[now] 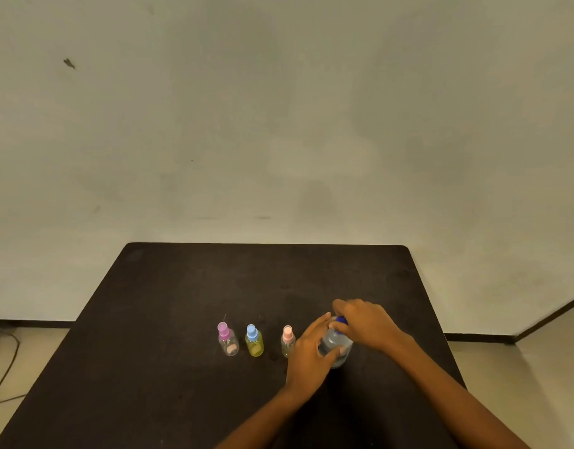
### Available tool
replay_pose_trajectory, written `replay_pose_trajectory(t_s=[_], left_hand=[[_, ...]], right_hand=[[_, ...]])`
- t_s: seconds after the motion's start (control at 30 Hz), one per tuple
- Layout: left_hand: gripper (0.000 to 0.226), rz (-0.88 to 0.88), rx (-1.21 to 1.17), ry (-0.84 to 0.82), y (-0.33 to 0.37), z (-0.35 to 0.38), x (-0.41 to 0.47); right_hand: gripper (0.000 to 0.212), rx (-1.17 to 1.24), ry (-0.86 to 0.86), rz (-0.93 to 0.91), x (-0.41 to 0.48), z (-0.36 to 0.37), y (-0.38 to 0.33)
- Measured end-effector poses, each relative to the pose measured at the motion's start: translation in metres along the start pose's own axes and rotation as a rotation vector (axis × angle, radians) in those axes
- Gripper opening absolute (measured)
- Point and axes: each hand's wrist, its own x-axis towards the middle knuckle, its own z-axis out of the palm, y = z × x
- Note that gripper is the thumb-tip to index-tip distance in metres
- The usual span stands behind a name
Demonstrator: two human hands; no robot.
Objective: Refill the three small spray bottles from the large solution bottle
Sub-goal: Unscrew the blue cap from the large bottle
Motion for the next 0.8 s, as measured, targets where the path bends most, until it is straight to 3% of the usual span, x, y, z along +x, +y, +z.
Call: replay_pose_trajectory(t_s=[0.17, 0.37, 0.5, 0.6, 0.8], left_hand=[[0.052, -0.007, 0.029, -0.012, 0.001, -0.001, 0.004], [0.061, -0.001, 0.001, -0.003, 0.001, -0.003, 0.001], [0.08, -0.007, 0.0, 0.02, -0.002, -0.001, 0.0], [0.061, -0.002, 0.059, 0.01, 0.001, -0.002, 0.001], [0.054, 0.007, 0.081, 0.01, 0.003, 0.0, 0.002]], right_hand=[[0.02, 0.005, -0.016, -0.095, -0.001, -0.001, -0.003], [0.03, -0.003, 0.077, 0.041, -0.003, 0.001, -0.005], [0.031, -0.029, 0.103, 0.138, -0.002, 0.008, -0.004], [0.025, 0.035, 0.117, 0.098, -0.004, 0.012, -0.004], [0.022, 0.077, 0.054, -0.054, -0.004, 0.012, 0.004]])
